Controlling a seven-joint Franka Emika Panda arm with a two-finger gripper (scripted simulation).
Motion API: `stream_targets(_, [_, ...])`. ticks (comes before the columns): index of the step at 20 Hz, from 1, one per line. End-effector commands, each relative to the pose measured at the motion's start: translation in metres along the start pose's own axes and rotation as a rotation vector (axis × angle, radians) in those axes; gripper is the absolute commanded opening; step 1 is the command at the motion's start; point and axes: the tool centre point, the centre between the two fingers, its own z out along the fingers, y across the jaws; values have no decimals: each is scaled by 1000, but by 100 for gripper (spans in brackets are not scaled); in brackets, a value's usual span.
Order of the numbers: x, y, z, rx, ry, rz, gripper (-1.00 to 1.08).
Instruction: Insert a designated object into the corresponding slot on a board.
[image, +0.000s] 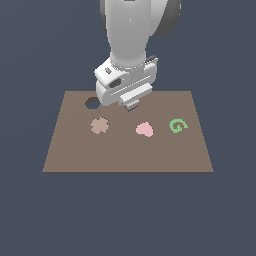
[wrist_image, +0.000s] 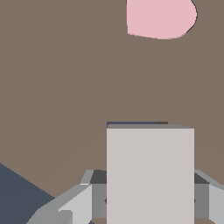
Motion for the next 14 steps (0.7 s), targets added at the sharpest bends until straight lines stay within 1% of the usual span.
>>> stream_targets(1, [0, 0, 5, 0, 0, 0, -100])
stream_targets(4, [0, -1, 8, 0, 0, 0, -100])
stream_targets(5, [0, -1, 8, 0, 0, 0, 100])
stream_targets(14, [0, -1, 8, 0, 0, 0, 100])
